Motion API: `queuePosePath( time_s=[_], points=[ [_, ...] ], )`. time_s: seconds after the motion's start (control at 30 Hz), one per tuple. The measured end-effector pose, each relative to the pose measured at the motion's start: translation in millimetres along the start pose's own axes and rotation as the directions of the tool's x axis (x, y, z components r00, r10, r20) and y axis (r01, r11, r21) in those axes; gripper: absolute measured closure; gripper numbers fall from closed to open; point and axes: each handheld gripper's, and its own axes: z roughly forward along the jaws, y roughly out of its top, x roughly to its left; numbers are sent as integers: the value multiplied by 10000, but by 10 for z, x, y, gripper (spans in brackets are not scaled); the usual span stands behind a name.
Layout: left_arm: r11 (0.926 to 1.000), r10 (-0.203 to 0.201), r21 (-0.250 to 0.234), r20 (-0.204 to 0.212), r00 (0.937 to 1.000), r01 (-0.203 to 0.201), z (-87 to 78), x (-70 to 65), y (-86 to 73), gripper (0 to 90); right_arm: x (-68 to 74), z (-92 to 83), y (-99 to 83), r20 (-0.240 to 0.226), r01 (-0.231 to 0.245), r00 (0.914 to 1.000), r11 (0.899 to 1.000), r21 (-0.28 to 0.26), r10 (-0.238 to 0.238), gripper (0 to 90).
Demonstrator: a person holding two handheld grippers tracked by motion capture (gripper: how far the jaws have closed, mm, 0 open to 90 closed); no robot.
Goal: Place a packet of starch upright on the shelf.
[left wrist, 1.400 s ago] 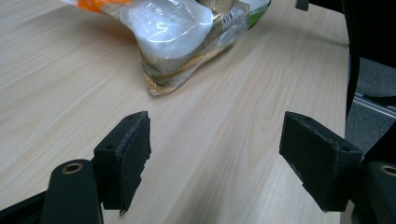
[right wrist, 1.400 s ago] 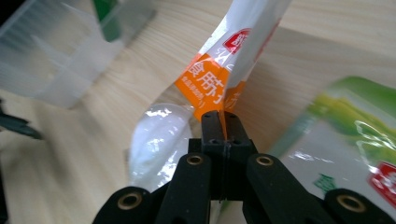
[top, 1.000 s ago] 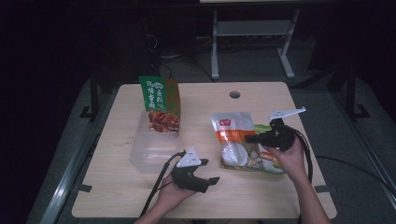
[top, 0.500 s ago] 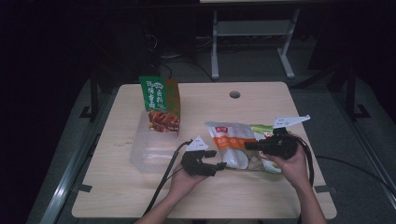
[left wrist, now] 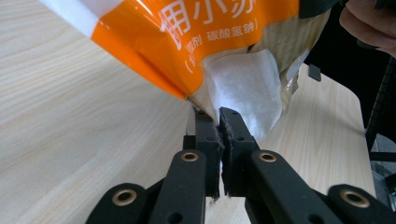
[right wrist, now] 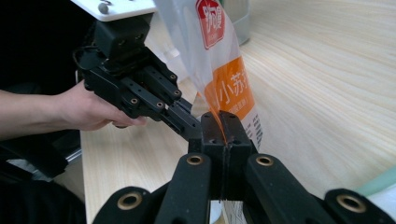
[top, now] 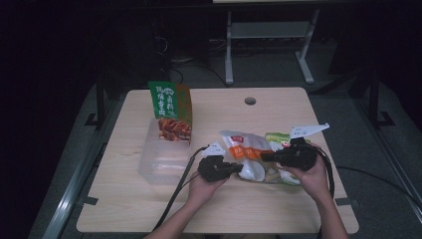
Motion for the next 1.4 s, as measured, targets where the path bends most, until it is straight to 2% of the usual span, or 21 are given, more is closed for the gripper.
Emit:
queuePosePath(
  time_s=[0.07, 0.27, 0.3, 0.43, 0.6, 0.7, 0.9, 1.0, 1.07, 1.27, 1.33, 1.4],
  points=[
    [10000, 17, -16, -117, 9999, -17, -6, -8, 4, 886, -6, 0, -1, 12, -3, 10000, 10000, -37, 3, 897],
    [9988, 495, 13, -743, 9960, -495, -50, -51, 5, 897, -18, 25, -13, 362, -25, 9993, 10000, 77, 23, 891],
    [9992, 393, 13, -794, 9961, -393, -61, -50, 3, 898, -17, 36, -14, 409, -19, 9992, 10000, 93, 15, 890],
    [9980, 637, 122, -1171, 9911, -627, -105, -47, 1, 899, -13, 102, -11, 612, 124, 9980, 9992, 379, -147, 879],
    [9972, 751, 149, -1280, 9889, -738, -143, -52, -9, 900, 1, 175, -6, 633, 52, 9980, 9992, 391, -77, 822],
    [9938, 1097, 319, -1372, 9845, -1062, -154, -71, -11, 900, 16, 233, -1, 667, -9, 9978, 9987, 509, -25, 792],
    [9949, 1001, 225, -1261, 9870, -981, -170, -67, -39, 896, 45, 309, 15, 958, 17, 9954, 9966, 818, -95, 890],
    [9923, 1202, 447, -1293, 9843, -1153, -191, -86, -38, 863, 38, 306, 11, 800, -4, 9968, 9968, 797, -60, 896],
    [9892, 1395, 644, -1334, 9812, -1318, -206, -113, -43, 789, 38, 299, 9, 737, -25, 9973, 9967, 806, -35, 897],
    [9858, 1609, 709, -1405, 9769, -1522, -282, -172, -76, 649, 76, 294, 16, 675, 34, 9977, 9974, 724, -83, 899],
    [9831, 1747, 802, -1462, 9737, -1644, -309, -182, -89, 609, 96, 296, 22, 665, 91, 9977, 9976, 688, -137, 899],
    [9836, 1718, 796, -1397, 9752, -1619, -334, -188, -106, 590, 116, 299, 31, 702, 202, 9972, 9975, 672, -249, 899]
  ],
)
